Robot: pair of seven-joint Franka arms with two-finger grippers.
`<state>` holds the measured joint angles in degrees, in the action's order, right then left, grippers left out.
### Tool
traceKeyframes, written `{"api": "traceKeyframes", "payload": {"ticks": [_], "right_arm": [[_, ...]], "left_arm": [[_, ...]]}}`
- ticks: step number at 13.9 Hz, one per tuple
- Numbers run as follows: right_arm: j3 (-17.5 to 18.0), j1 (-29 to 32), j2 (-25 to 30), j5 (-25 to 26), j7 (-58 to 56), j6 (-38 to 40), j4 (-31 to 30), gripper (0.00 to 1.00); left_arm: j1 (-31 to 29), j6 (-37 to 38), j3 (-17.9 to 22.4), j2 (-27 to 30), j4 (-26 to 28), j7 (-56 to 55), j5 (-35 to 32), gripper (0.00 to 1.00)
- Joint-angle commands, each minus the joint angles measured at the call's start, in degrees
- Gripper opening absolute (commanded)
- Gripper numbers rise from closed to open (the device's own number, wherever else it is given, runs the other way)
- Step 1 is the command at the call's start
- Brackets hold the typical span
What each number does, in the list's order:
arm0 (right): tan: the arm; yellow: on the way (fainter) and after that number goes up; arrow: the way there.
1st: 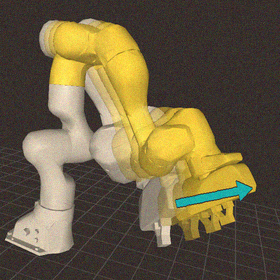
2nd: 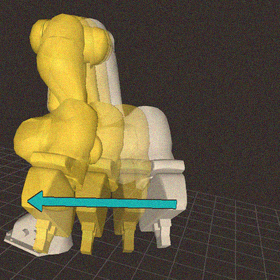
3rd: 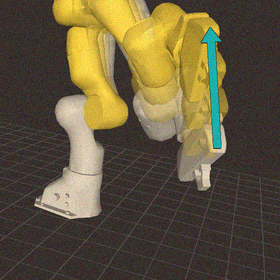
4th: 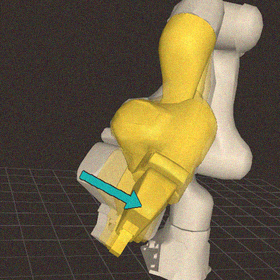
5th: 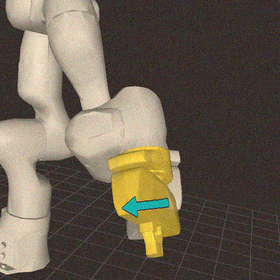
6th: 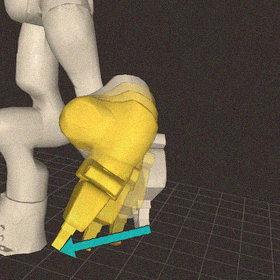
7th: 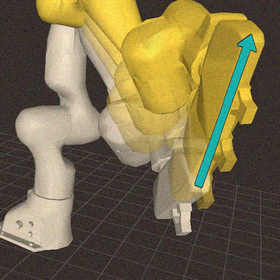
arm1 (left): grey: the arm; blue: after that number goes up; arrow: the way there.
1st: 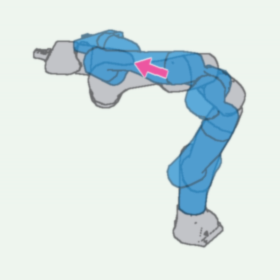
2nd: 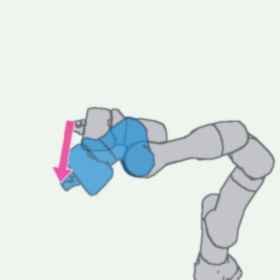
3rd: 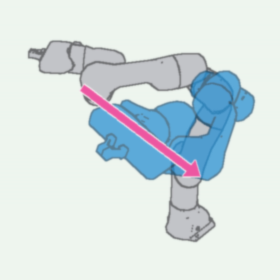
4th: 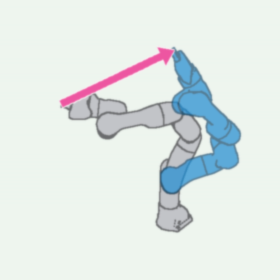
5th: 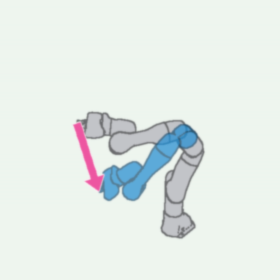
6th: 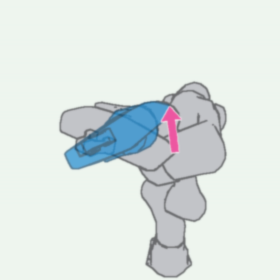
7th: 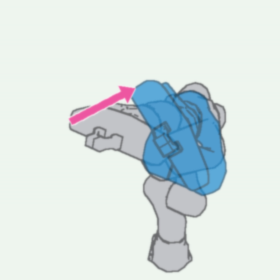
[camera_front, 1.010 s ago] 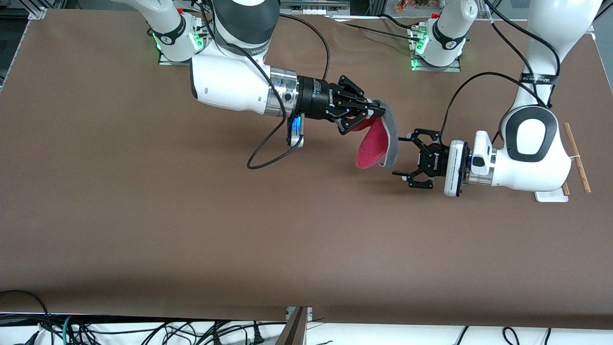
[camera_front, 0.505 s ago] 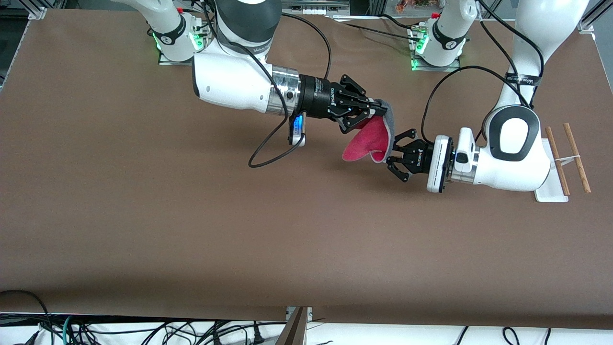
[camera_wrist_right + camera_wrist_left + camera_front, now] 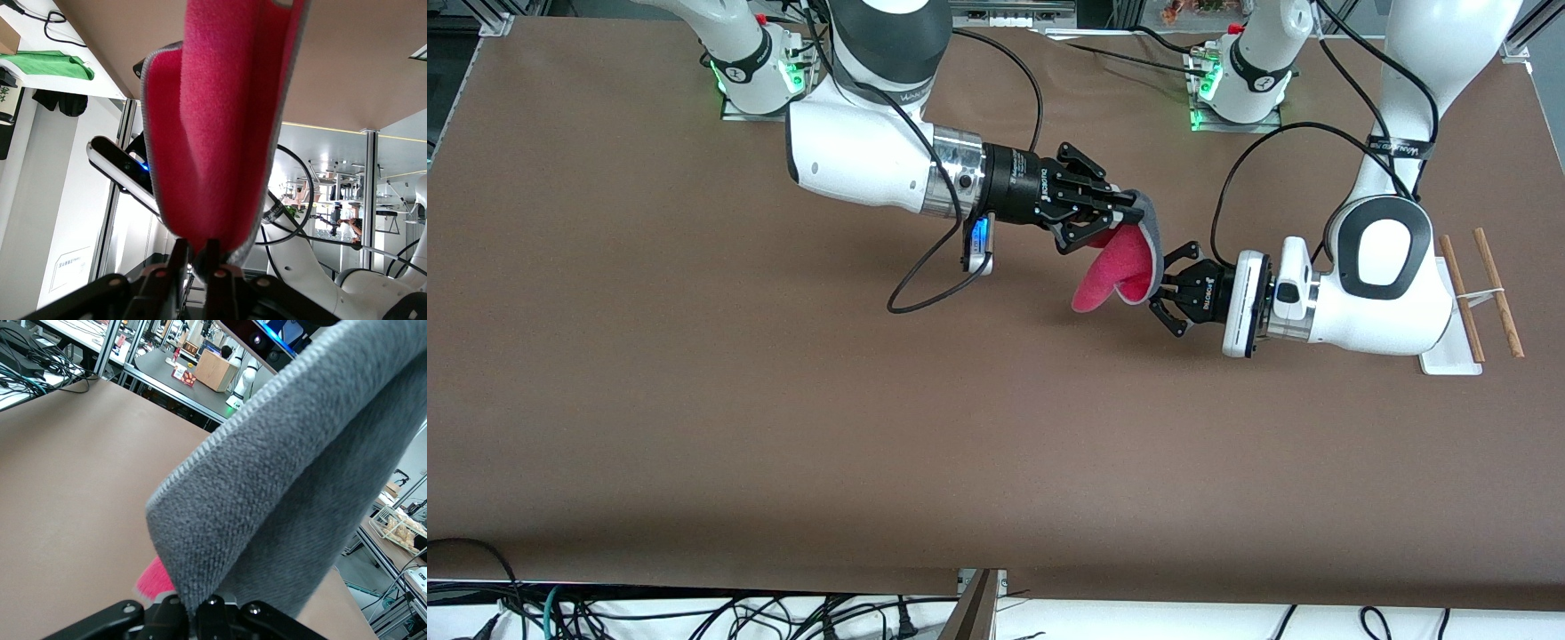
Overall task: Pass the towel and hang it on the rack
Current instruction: 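Grasp the towel with the left gripper and open the right gripper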
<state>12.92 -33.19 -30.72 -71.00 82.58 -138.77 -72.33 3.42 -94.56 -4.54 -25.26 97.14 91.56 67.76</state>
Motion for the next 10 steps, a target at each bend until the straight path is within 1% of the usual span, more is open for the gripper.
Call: {"api": "traceKeyframes", "payload": {"ticks": [1,2,4,6,8,10], "right_arm": [[-0.3,-0.1,-1.0,-0.6,0.7,-0.5,1.8,1.00],[-0.4,0.2,-1.0,-0.5,0.7,-0.3,1.8,1.00],[-1.0,2.1,-1.0,-0.2,0.0,0.4,1.8,1.00],[-1.0,4.3,-1.1,2.4,-0.8,3.1,1.8,1.00],[-1.0,7.2,-1.1,6.8,-4.2,8.4,1.8,1.00],[-1.0,10.1,-0.9,12.2,-7.3,13.4,1.7,1.00]], "left_arm": [[-0.6,0.3,0.2,0.2,-0.6,1.3,0.5,0.00],[-0.7,0.4,0.4,0.2,-0.7,1.3,0.3,0.00],[-0.8,0.3,0.7,0.2,-1.2,0.9,-3.4,0.00],[-2.3,0.3,0.8,0.2,-1.3,1.0,-8.1,0.00],[-5.7,0.9,0.8,0.5,-2.2,1.1,-16.4,0.00],[-8.5,4.7,0.8,0.0,-7.0,1.1,-26.5,0.00]]}}
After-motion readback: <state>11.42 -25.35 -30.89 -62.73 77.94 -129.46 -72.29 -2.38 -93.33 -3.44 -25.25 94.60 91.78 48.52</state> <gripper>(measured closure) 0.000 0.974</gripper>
